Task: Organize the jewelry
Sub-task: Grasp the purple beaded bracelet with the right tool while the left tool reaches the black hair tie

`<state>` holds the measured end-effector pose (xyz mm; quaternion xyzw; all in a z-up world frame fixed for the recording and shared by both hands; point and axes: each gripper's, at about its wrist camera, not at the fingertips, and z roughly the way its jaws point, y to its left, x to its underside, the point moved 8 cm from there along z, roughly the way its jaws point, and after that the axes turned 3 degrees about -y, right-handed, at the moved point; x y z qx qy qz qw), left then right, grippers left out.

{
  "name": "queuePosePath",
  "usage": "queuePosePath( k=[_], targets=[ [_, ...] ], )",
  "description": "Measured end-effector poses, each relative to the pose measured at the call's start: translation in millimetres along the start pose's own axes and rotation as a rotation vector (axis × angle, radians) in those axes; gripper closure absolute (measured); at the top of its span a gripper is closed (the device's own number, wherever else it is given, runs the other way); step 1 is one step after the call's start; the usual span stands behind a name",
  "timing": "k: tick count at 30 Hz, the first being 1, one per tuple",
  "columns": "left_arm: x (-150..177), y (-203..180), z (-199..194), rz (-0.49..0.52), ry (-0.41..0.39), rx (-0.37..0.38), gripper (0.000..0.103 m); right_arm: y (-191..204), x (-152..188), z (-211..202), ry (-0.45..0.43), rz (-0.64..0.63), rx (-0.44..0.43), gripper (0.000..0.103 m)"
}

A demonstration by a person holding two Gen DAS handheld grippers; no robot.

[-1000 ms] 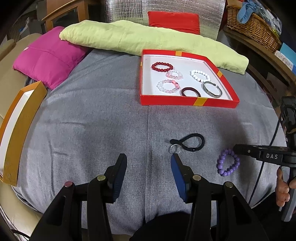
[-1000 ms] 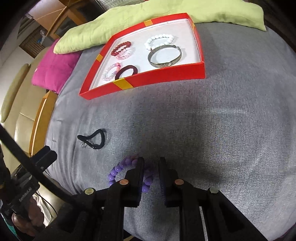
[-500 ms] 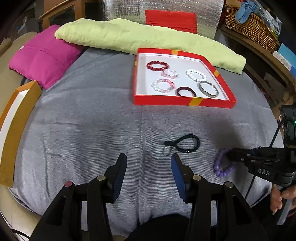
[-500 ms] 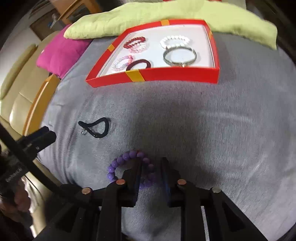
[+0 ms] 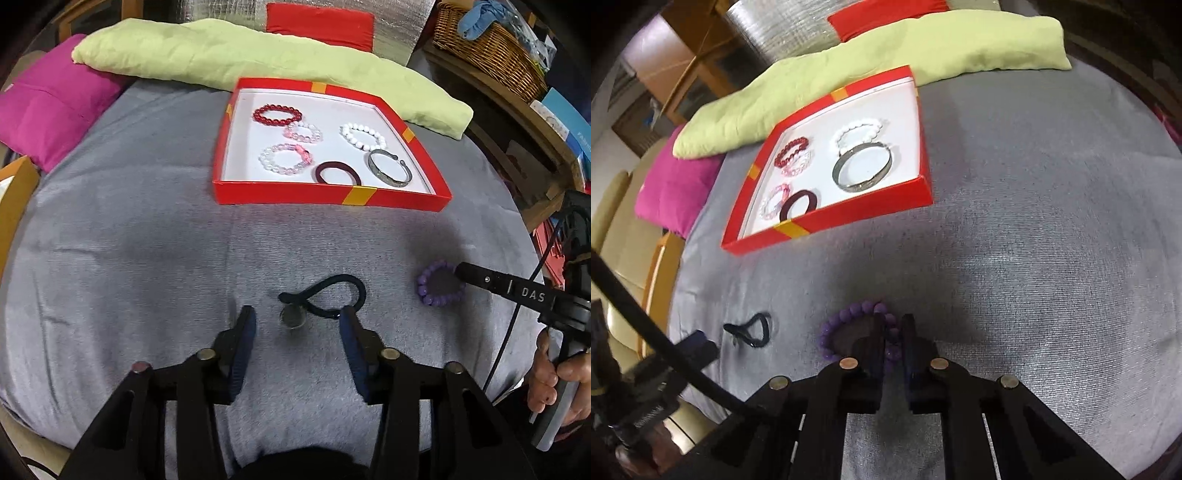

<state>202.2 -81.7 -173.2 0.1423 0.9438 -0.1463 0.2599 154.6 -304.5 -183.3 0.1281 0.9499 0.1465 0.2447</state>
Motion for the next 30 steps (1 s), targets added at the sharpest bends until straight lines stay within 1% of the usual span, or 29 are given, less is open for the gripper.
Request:
queuePosePath(
  k=[4, 5, 7, 10, 12, 13, 14, 16, 21, 23, 24, 25, 27, 30],
  targets=[
    [-2, -1, 11, -0.014, 0.018, 0.020, 0.081, -3, -4, -3, -0.014, 0.048, -0.034, 0.093],
    [-2, -1, 12, -0.016, 0.019, 0.023, 0.082, -4, -5, -5, -0.018, 0.064, -0.044, 0.093],
    [-2, -3, 14, -0.010, 0.014, 0.030, 0.091, -6, -8, -8, -0.031, 0.082, -0.062, 0.093],
    [0, -3, 16, -0.005, 0.015, 0.031, 0.094, -7, -11, -9, -0.040, 0.091, -0.071, 0.093],
    [1, -2, 17, -0.006, 0.015, 0.030, 0.094, -9, -11, -9, -0.034, 0.098, -0.072, 0.093],
    [2, -1, 16, -0.007, 0.015, 0.028, 0.094, -10, -10, -8, -0.024, 0.100, -0.071, 0.091],
    [4, 0, 15, -0.009, 0.014, 0.029, 0.094, -11, -9, -7, -0.013, 0.102, -0.071, 0.089],
    [5, 2, 13, -0.013, 0.010, 0.030, 0.094, -13, -8, -5, 0.005, 0.112, -0.074, 0.080],
    [10, 9, 6, -0.012, 0.019, 0.028, 0.094, -16, -4, -5, 0.020, 0.088, -0.062, 0.079],
    [10, 10, 4, -0.025, 0.022, 0.045, 0.091, -17, -1, -2, 0.038, 0.072, -0.053, 0.079],
    [8, 10, 3, -0.034, 0.019, 0.057, 0.085, -17, 1, -1, 0.045, 0.062, -0.049, 0.079],
    [6, 10, 2, -0.044, 0.015, 0.064, 0.075, -16, 2, 0, 0.050, 0.050, -0.043, 0.079],
    [2, 9, 2, -0.052, 0.010, 0.062, 0.065, -13, 3, 2, 0.051, 0.019, -0.032, 0.079],
    [-2, 2, 11, -0.048, 0.026, 0.074, 0.065, -9, 5, 4, 0.048, -0.018, -0.021, 0.079]
  ],
)
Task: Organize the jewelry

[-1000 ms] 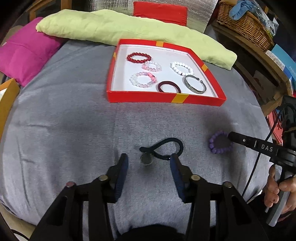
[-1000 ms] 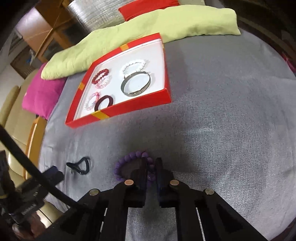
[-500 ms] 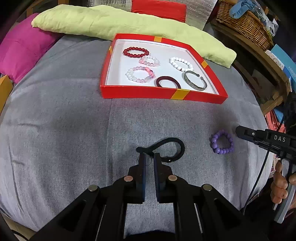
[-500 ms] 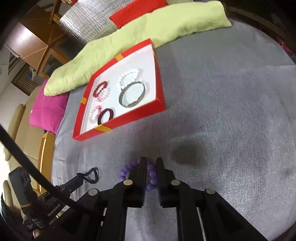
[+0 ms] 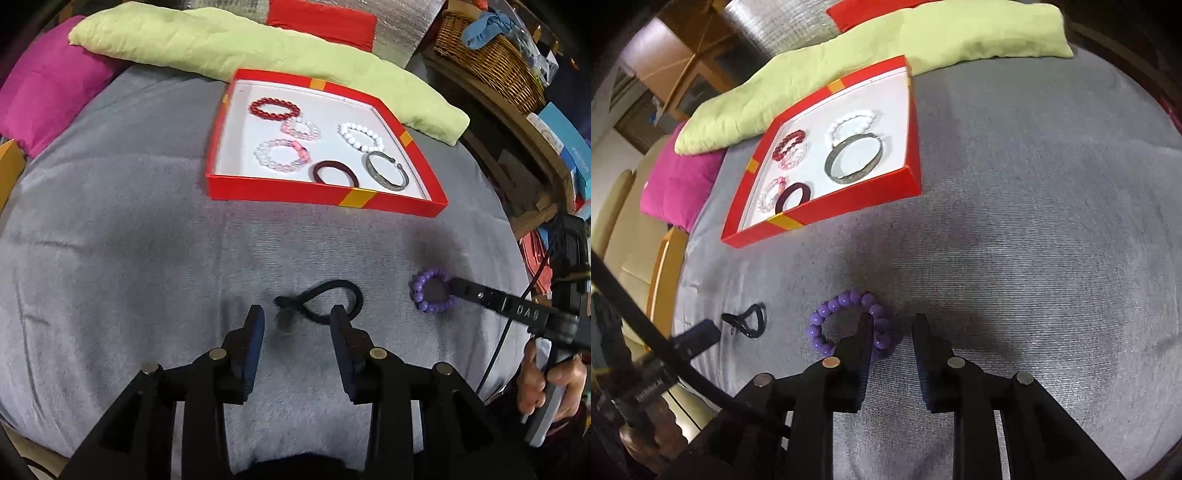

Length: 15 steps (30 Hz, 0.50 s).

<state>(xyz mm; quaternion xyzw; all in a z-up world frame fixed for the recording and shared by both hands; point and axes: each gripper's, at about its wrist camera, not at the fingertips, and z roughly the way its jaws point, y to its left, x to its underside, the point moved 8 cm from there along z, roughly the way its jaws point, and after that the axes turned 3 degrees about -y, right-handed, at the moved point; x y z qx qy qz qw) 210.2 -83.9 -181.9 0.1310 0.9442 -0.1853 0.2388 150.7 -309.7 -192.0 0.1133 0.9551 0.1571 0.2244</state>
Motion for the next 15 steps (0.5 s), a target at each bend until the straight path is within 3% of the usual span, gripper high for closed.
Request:
queuePosePath(
  k=[3, 6, 8, 15],
  targets=[
    [-1, -2, 13, -0.023, 0.023, 0.012, 0.067, 6, 1, 3, -0.009, -0.049, 0.016, 0.079],
    [0, -2, 24, -0.033, 0.036, 0.009, 0.090, 14, 3, 7, -0.018, -0.118, 0.045, 0.086],
    [1, -3, 24, -0.014, 0.022, -0.002, 0.093, 17, 3, 7, -0.026, -0.157, 0.071, 0.092],
    [-5, -6, -1, 0.039, -0.053, -0.052, 0.098, 19, -3, -4, -0.075, -0.145, 0.033, 0.092]
  ],
)
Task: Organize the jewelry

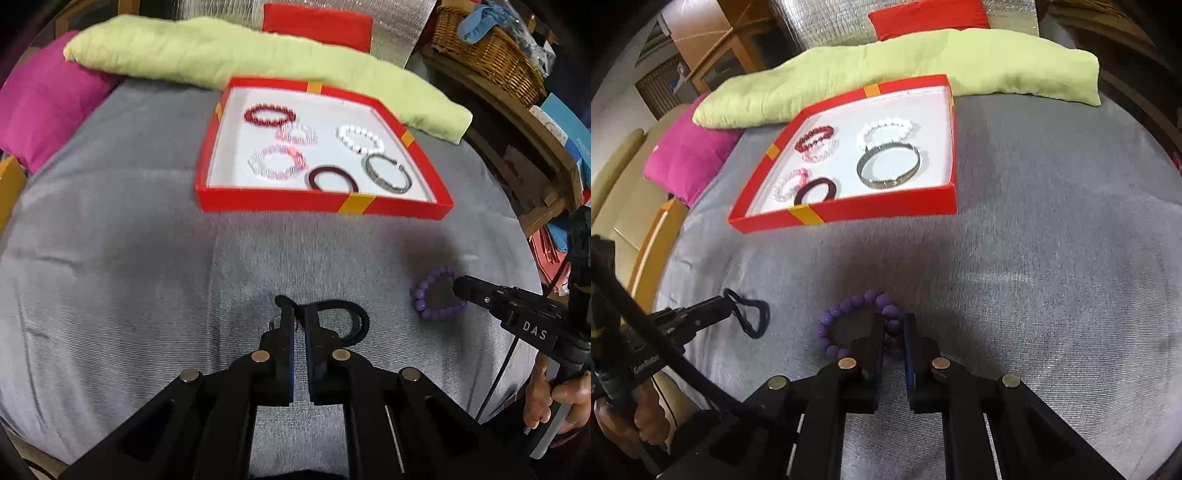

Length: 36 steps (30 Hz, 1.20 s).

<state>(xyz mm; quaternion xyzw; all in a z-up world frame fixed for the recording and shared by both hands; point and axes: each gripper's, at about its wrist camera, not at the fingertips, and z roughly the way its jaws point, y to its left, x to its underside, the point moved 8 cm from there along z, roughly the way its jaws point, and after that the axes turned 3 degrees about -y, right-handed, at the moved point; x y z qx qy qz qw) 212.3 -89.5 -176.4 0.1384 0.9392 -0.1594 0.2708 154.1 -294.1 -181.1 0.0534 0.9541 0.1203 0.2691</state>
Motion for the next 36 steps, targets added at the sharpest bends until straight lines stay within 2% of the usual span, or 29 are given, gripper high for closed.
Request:
queuePosePath(
  k=[3, 10, 16, 22, 33, 35, 36],
  targets=[
    [-5, -1, -13, 0.016, -0.034, -0.025, 0.098, 3, -4, -7, -0.031, 0.005, -0.012, 0.093],
    [-16, -1, -44, 0.085, -0.111, -0.147, 0.097, 9, -12, -13, -0.074, 0.032, -0.038, 0.093],
    [-20, -6, -64, 0.152, -0.163, -0.223, 0.097, 18, -20, -21, -0.128, 0.054, -0.075, 0.092],
    [-22, -8, -70, 0.164, -0.166, -0.209, 0.097, 26, -26, -28, -0.170, 0.055, -0.093, 0.093],
    [-13, -3, -50, 0.142, -0.102, -0.205, 0.097, 10, -25, -27, -0.159, 0.092, -0.082, 0.093],
    [-12, 1, -45, 0.124, -0.079, -0.196, 0.095, 8, -26, -28, -0.161, 0.097, -0.083, 0.093],
    [-10, 3, -42, 0.113, -0.067, -0.190, 0.088, 8, -26, -28, -0.162, 0.098, -0.083, 0.093]
  ],
)
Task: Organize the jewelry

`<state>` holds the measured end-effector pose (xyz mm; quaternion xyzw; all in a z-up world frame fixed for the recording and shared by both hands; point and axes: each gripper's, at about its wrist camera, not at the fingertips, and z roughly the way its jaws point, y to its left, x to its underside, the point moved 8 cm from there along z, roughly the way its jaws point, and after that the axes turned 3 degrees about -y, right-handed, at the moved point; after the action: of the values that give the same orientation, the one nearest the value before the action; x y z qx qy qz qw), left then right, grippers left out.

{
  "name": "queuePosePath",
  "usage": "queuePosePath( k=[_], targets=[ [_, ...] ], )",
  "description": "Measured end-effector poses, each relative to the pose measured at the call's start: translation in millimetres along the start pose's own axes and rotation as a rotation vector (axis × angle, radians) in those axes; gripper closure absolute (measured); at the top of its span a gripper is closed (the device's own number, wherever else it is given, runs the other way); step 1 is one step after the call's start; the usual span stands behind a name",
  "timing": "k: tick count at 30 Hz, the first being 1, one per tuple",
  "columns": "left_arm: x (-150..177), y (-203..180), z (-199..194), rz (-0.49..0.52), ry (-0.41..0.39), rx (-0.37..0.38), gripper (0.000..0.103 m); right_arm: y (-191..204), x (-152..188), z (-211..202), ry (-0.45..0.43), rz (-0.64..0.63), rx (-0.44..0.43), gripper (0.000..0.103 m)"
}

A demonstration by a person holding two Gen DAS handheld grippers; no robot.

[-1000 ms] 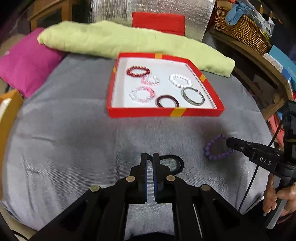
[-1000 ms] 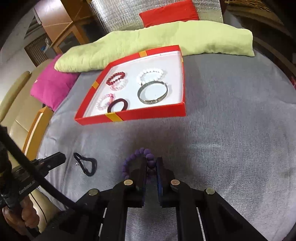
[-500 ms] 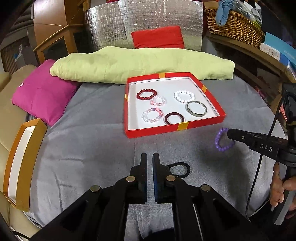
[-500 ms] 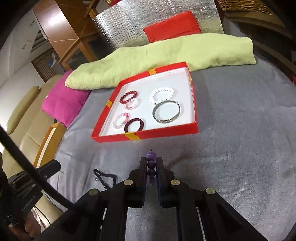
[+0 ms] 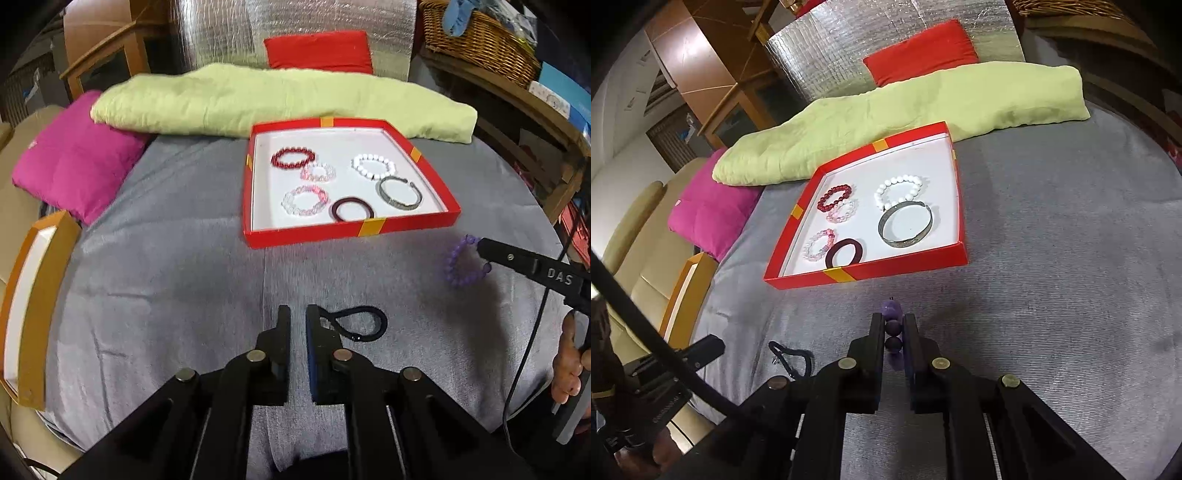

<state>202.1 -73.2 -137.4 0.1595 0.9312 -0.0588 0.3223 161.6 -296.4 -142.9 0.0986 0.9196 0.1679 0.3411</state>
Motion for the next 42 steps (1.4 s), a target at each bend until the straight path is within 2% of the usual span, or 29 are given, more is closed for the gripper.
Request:
queuePosePath(
  k=[1, 3, 6, 11, 18, 24, 26, 27, 30, 39, 41, 42],
  targets=[
    [2, 2, 4, -0.017, 0.018, 0.011, 0.078, -1, 0, 0, 0.000, 0.003, 0.000, 0.093],
    [6, 6, 9, -0.048, 0.038, 0.030, 0.067, -3, 0, -1, 0.002, 0.013, -0.001, 0.093],
    [12, 10, 16, -0.100, 0.076, 0.067, 0.059, -5, 1, 0, 0.011, 0.026, 0.000, 0.093],
    [17, 10, 25, -0.141, 0.119, 0.112, 0.056, -7, 4, 3, 0.035, 0.034, 0.004, 0.093],
    [18, -9, 41, -0.116, 0.159, 0.146, 0.051, -31, 11, 11, 0.098, 0.106, 0.055, 0.092],
    [18, -15, 51, -0.101, 0.149, 0.137, 0.051, -50, 19, 15, 0.163, 0.179, 0.074, 0.088],
    [19, -15, 53, -0.090, 0.147, 0.136, 0.065, -54, 19, 13, 0.163, 0.192, 0.081, 0.078],
    [20, -14, 54, -0.084, 0.150, 0.134, 0.076, -56, 19, 12, 0.160, 0.199, 0.081, 0.074],
    [23, -12, 57, -0.080, 0.147, 0.129, 0.085, -55, 17, 11, 0.150, 0.195, 0.075, 0.073],
    [29, -1, 58, -0.120, 0.171, 0.137, 0.086, -51, 24, 23, 0.171, 0.138, 0.126, 0.072],
    [30, 1, 57, -0.128, 0.173, 0.138, 0.086, -49, 24, 23, 0.165, 0.110, 0.137, 0.076],
    [30, 2, 56, -0.134, 0.175, 0.141, 0.085, -48, 25, 24, 0.163, 0.096, 0.145, 0.083]
  ],
)
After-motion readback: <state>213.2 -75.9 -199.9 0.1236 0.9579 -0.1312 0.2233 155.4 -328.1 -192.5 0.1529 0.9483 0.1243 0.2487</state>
